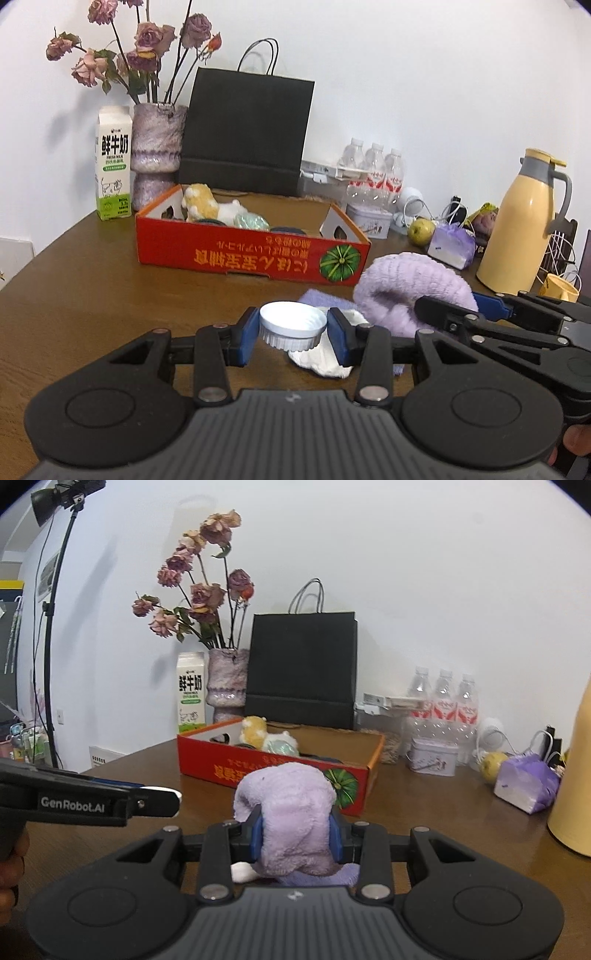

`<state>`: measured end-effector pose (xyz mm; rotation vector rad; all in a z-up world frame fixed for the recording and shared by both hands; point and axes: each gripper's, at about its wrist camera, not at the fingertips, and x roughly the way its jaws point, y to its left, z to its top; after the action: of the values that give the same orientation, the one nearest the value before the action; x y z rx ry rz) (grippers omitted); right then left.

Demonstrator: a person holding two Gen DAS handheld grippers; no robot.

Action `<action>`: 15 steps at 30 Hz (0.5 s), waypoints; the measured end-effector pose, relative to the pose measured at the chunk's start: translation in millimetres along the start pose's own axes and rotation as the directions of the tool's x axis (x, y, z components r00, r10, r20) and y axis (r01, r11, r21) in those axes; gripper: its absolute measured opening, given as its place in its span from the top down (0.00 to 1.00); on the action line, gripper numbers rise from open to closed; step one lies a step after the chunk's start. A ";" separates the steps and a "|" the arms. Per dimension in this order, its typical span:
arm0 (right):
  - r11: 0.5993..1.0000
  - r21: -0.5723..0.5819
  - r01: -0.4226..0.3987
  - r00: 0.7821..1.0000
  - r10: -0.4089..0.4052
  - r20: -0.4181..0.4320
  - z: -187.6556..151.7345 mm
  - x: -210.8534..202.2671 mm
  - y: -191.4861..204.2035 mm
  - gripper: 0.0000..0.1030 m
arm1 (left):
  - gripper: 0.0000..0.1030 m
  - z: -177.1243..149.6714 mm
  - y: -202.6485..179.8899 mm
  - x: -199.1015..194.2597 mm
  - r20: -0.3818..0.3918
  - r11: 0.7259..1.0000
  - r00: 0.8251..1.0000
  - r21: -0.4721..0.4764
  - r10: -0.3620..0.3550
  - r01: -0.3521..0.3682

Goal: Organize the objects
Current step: 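Carry the white lid and lavender towel over the cardboard box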

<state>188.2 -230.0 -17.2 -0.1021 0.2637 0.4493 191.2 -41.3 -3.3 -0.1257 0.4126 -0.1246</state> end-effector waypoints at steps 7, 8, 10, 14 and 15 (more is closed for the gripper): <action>1.000 -0.006 -0.014 1.000 0.014 0.010 17.9 15.7 11.9 0.68 | 0.60 17.4 6.9 3.4 0.030 1.000 1.000 -0.003 0.006 -0.006; 1.000 -0.006 -0.015 1.000 0.015 0.009 19.8 18.4 13.3 0.68 | 0.60 19.5 8.1 4.1 0.033 1.000 0.999 -0.003 0.008 -0.008; 1.000 -0.003 -0.020 1.000 0.020 0.006 22.4 23.5 15.2 0.68 | 0.60 24.2 11.1 7.3 0.038 1.000 0.999 -0.002 0.015 -0.015; 1.000 -0.004 -0.023 1.000 0.023 0.007 30.7 35.3 17.3 0.68 | 0.60 33.8 17.7 15.6 0.044 1.000 0.999 -0.005 0.027 -0.026; 1.000 -0.006 -0.023 1.000 0.023 0.008 32.9 38.1 18.1 0.68 | 0.60 36.7 19.4 17.8 0.046 1.000 0.999 -0.007 0.028 -0.028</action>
<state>220.7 -192.9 3.2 -0.1029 0.2562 0.4738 224.2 -21.2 20.3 -0.1289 0.3689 -0.0925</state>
